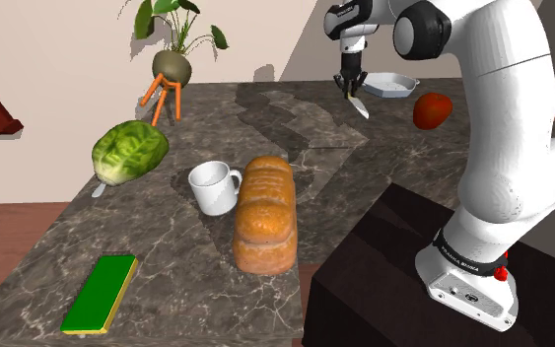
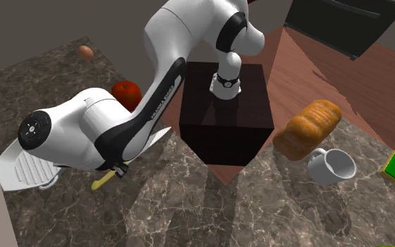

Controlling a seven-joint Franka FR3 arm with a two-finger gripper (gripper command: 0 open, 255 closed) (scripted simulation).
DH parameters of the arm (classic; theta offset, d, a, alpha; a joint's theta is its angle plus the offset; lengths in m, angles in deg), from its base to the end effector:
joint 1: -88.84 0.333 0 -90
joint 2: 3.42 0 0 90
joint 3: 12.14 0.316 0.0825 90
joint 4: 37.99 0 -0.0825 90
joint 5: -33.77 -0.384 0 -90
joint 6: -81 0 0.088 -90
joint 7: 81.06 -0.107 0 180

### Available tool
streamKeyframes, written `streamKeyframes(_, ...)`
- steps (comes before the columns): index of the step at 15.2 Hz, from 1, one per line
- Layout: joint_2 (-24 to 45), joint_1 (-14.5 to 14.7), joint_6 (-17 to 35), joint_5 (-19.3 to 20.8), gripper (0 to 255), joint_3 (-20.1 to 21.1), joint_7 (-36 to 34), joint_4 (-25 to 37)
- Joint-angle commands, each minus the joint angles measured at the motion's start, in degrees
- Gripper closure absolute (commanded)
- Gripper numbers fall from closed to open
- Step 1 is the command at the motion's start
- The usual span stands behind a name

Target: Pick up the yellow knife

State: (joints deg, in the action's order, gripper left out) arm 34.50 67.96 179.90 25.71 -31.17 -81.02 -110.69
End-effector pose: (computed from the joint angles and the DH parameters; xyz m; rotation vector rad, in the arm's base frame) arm 0.5870 -0.4030 0.3677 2.9413 -1.0425 -0.2883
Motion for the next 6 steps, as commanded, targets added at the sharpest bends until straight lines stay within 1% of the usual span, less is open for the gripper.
streamKeyframes(1, -0.42, -0.04, -1.27, 0.13, 255, -0.09, -0.01, 0.84)
streamKeyframes(4, -0.78, -0.18, -3.36, 0.25, 255, -0.18, -0.04, 2.60)
streamKeyframes(6, -0.80, -0.18, -3.46, 0.26, 255, -0.18, -0.04, 2.69)
